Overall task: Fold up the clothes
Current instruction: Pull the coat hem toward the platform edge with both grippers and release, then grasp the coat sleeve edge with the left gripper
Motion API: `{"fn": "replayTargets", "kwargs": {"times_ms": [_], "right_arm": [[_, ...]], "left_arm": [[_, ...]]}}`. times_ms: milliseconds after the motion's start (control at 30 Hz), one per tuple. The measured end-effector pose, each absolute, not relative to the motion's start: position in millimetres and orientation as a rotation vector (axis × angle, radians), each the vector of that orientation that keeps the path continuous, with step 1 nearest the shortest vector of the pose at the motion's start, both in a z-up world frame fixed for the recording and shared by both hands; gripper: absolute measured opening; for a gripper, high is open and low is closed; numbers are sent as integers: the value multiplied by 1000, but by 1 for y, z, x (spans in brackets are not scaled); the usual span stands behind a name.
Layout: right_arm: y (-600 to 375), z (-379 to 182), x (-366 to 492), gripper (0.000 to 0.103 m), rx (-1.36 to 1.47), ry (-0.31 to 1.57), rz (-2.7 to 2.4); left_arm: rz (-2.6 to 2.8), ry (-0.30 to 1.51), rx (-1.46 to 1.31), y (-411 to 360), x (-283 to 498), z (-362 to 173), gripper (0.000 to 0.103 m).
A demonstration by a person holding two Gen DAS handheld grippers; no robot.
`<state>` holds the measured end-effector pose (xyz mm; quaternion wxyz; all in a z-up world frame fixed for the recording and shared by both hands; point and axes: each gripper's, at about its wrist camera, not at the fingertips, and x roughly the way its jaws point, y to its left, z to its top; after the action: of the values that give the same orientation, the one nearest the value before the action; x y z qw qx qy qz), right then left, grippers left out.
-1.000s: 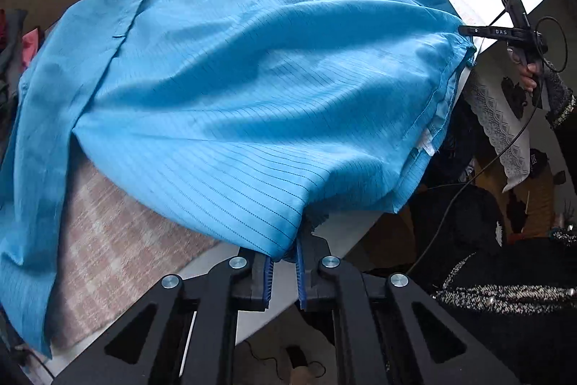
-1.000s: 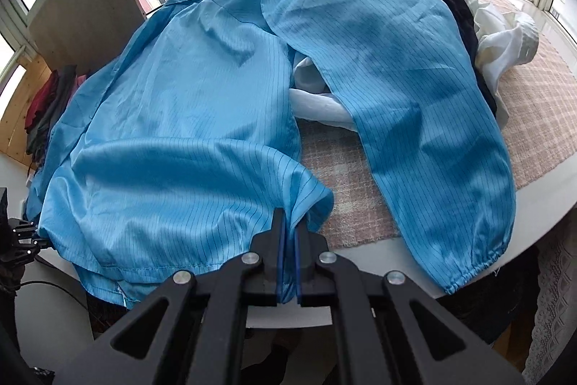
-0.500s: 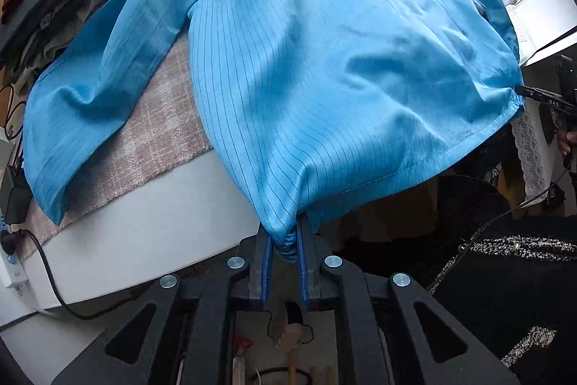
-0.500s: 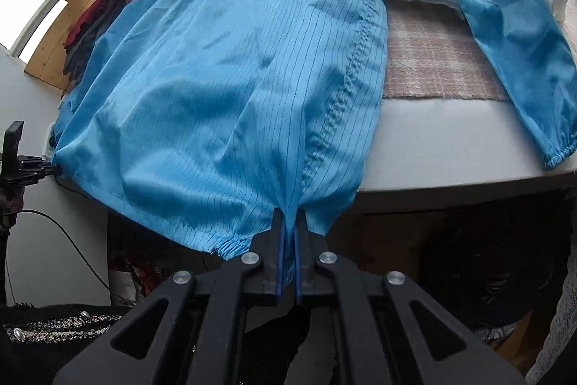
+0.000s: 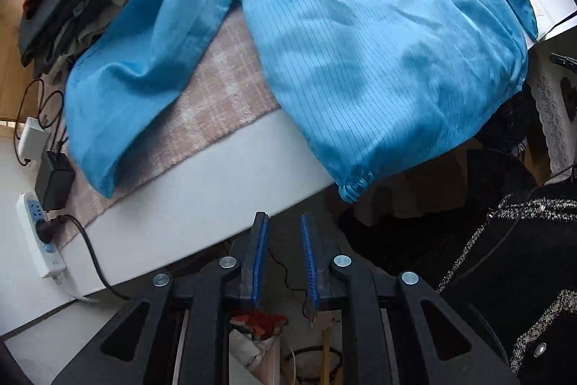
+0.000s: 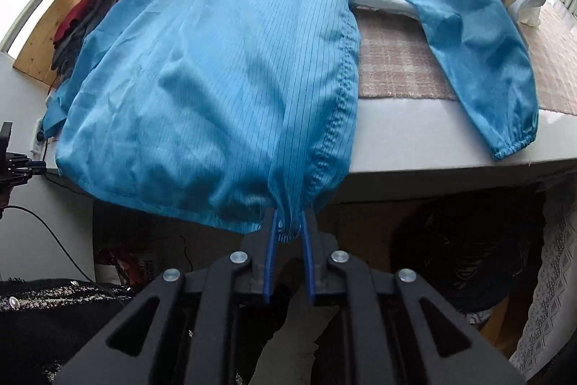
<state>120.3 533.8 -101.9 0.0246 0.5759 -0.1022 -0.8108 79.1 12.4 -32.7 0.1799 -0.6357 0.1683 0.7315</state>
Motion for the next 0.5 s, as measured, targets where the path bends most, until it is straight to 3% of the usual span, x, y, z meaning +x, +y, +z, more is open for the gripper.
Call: {"fn": "replayTargets", "kwargs": {"times_ms": [33, 133, 200, 300, 400, 500], "right_arm": [[537, -87, 113, 13, 1722, -314, -2550], [525, -45, 75, 15, 1545, -323, -2603], [506, -23, 42, 24, 1447, -331, -2597], [459, -2, -11, 34, 1334, -287, -2543], [400, -4, -67, 34, 1327, -177, -2491], [345, -29, -125, 34, 1397, -192, -2385]], "left_arm": [[2124, 473, -1756, 9, 71, -21, 20], [2271, 597, -1634, -22, 54, -9, 39], [2309, 705, -1602, -48, 49, -16, 49], [2330, 849, -1624, -67, 43, -40, 49], [2328, 900, -1651, -93, 42, -60, 49], [2309, 971, -1613, -102, 54, -75, 49]]}}
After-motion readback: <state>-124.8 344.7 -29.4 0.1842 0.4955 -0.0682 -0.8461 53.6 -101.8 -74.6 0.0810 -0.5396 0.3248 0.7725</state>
